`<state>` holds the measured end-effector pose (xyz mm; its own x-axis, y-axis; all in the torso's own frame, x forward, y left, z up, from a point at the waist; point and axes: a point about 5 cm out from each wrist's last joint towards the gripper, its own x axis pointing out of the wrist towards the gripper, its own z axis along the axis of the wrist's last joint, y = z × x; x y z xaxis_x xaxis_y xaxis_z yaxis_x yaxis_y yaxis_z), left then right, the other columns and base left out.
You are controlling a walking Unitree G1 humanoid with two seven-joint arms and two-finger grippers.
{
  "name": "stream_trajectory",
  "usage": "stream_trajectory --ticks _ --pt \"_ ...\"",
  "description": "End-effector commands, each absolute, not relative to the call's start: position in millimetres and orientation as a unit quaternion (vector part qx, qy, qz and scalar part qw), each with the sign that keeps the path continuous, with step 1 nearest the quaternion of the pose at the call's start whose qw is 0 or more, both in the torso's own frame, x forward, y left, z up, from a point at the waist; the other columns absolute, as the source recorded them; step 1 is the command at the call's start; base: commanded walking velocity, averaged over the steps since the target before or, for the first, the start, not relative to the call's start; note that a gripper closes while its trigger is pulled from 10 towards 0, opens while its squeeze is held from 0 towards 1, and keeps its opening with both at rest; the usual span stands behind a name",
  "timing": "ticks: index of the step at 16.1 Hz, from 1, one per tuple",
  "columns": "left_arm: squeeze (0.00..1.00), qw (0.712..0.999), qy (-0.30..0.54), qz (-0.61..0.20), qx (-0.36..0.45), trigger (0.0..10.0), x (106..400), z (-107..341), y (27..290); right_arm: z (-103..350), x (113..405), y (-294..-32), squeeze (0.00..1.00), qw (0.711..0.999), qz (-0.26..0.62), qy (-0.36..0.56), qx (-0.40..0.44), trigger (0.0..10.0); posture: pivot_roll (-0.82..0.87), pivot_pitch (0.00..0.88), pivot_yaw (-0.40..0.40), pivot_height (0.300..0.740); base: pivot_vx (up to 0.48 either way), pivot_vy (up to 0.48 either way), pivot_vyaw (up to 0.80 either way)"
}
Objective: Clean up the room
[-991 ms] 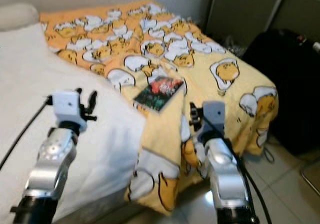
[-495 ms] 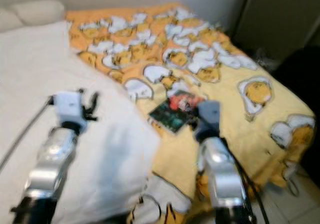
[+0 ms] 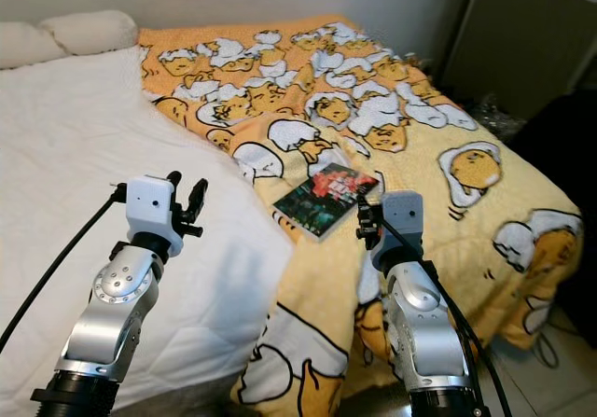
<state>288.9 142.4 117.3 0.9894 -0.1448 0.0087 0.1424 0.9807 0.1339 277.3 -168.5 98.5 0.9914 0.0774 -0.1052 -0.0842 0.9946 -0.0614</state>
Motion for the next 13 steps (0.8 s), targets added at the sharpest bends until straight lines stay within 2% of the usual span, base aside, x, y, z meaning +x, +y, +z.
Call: stream_trajectory --ticks 1,4,12,13 --pt "0.0 0.995 -0.013 -0.062 0.073 10.0 291 121 145 100 276 -169 0.0 0.997 0.043 0.047 -0.042 10.0 0.03 0.0 0.029 0.74 0.0 0.0 0.0" --pt "0.0 0.997 -0.009 -0.046 0.067 10.0 290 120 149 102 276 -169 0.0 0.997 0.045 0.042 -0.042 10.0 0.03 0.0 0.026 0.74 0.0 -0.432 0.7" --pt "0.0 0.998 -0.004 -0.027 0.063 10.0 290 117 149 109 286 -189 0.0 0.997 0.024 0.037 -0.063 10.0 0.02 0.0 -0.003 0.74 0.0 -0.48 0.0" --pt "0.0 0.998 -0.006 -0.025 0.06 10.0 290 117 149 110 288 -192 0.0 0.997 0.016 0.037 -0.06 10.0 0.01 0.0 -0.002 0.74 0.0 0.0 0.0"
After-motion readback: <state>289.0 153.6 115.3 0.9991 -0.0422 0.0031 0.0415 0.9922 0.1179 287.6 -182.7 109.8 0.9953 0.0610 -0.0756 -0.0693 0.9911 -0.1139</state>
